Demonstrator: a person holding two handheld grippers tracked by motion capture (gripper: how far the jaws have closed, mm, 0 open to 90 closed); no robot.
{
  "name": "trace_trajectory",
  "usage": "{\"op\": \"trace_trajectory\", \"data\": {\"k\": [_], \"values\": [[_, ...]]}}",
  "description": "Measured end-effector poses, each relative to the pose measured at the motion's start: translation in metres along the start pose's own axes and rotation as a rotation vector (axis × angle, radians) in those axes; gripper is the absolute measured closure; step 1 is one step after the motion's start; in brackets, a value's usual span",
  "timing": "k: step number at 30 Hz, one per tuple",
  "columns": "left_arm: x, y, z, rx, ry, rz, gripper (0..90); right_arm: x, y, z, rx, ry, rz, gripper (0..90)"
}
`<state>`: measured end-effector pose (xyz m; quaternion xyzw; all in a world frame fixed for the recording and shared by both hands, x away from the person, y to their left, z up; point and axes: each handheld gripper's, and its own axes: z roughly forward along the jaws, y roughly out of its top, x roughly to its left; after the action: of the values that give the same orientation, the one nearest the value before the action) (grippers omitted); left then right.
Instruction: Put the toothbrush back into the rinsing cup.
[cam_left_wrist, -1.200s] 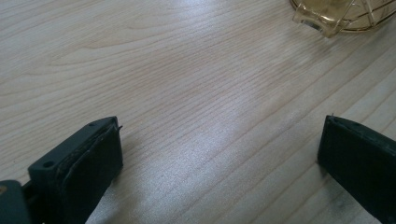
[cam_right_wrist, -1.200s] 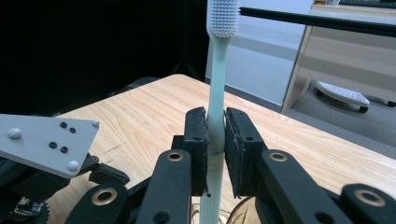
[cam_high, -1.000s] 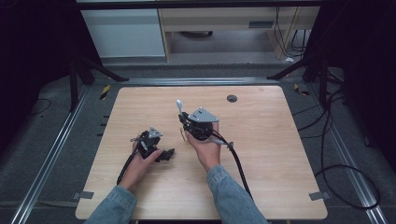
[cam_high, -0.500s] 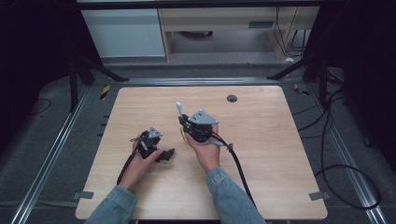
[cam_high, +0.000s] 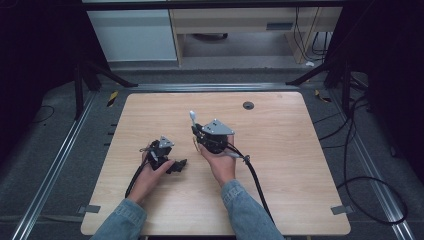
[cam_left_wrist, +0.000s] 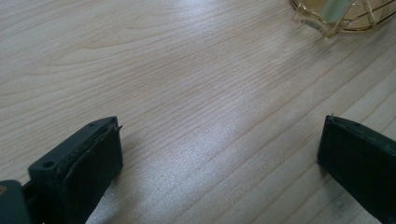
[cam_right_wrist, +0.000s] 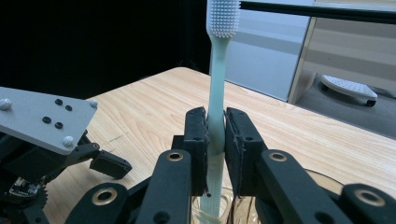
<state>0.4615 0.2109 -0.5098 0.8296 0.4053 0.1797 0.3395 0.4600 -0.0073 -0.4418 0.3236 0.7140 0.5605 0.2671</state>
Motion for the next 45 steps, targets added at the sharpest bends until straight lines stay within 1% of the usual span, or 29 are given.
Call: {"op": "trace_trajectory", "data": {"k": [9,12,18,22,26,29,35,44,45], "values": [[0.0,0.0,0.0,0.0,0.0,0.0,0.0,0.0,-0.003,0.0,-0.015,0.006,0.013,79.4],[0.0,0.0,0.0,0.0,0.0,0.0,0.0,0.001,-0.005,0.0,-0.015,0.009,0.002,79.5],[0.0,0.0,0.0,0.0,0.0,0.0,0.0,0.001,-0.011,0.001,-0.017,0.009,0.01,79.5],[0.0,0.0,0.0,0.0,0.0,0.0,0.0,0.0,-0.01,0.001,-0.029,0.007,0.013,79.5],[0.0,0.0,0.0,0.0,0.0,0.0,0.0,0.0,-0.007,0.001,-0.038,0.007,0.006,79.5],[0.0,0.0,0.0,0.0,0.0,0.0,0.0,0.0,-0.008,0.001,-0.035,0.007,-0.001,79.5],[0.0,0.0,0.0,0.0,0.0,0.0,0.0,0.0,-0.012,0.002,-0.035,0.005,0.003,79.5],[0.0,0.0,0.0,0.0,0.0,0.0,0.0,0.0,-0.012,0.001,-0.057,0.001,-0.003,79.5],[0.0,0.0,0.0,0.0,0.0,0.0,0.0,0.0,-0.012,0.001,-0.064,0.0,0.003,79.5]]}}
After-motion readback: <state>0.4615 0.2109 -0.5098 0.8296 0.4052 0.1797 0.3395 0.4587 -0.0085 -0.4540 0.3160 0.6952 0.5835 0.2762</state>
